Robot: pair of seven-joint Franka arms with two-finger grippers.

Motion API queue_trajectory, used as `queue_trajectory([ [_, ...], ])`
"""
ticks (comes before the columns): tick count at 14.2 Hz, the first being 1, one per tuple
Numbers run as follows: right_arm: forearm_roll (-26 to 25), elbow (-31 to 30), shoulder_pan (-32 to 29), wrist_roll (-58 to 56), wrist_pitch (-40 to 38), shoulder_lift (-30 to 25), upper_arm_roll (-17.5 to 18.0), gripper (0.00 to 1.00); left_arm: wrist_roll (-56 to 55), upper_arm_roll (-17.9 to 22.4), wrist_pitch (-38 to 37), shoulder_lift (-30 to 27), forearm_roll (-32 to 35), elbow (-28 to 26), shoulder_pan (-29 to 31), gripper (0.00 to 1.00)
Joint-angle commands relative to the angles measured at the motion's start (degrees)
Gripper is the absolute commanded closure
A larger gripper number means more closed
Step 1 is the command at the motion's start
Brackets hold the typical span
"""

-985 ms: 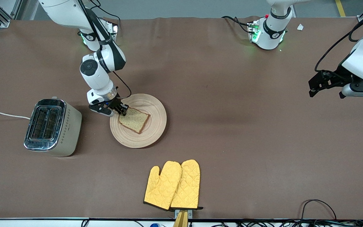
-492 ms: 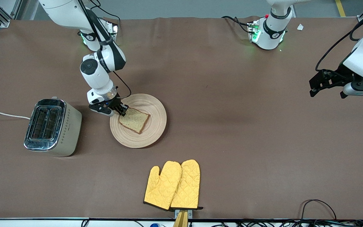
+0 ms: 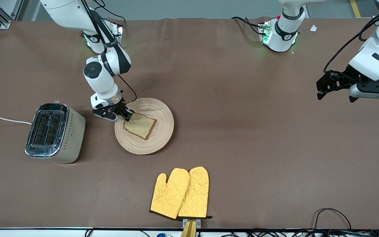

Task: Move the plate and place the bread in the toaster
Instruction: 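Lift the bread with the right gripper and carry it over the toaster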

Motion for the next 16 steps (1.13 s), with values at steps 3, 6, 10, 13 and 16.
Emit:
queue_trajectory([
  [3, -0.9, 19.6, -0.8, -0.4, -36.3, -3.0, -0.4, 1.00, 0.7, 6.1, -1.6, 0.3, 1.1, 1.4, -5.7, 0.00],
  [6, -11.4, 31.4, -1.3, -0.4, -55.6, -3.0, -0.3, 1.00, 0.8, 6.8, -1.6, 0.3, 1.1, 1.4, -5.7, 0.00],
  [10, -19.0, 35.8, -1.1, -3.2, -66.2, -3.0, -0.2, 1.00, 0.8, 6.7, -1.6, 0.4, 1.1, 1.4, -5.8, 0.00],
  [13, -30.6, 36.6, -1.6, -10.0, -71.9, -3.8, -0.4, 1.00, 0.8, 6.6, -1.6, 0.4, 1.0, 1.4, -5.8, 0.00],
  [16, -36.2, 38.7, -4.0, -18.8, -72.3, -4.0, -0.7, 1.00, 0.9, 6.6, -1.6, 0.4, 0.9, 1.3, -5.5, 0.00],
])
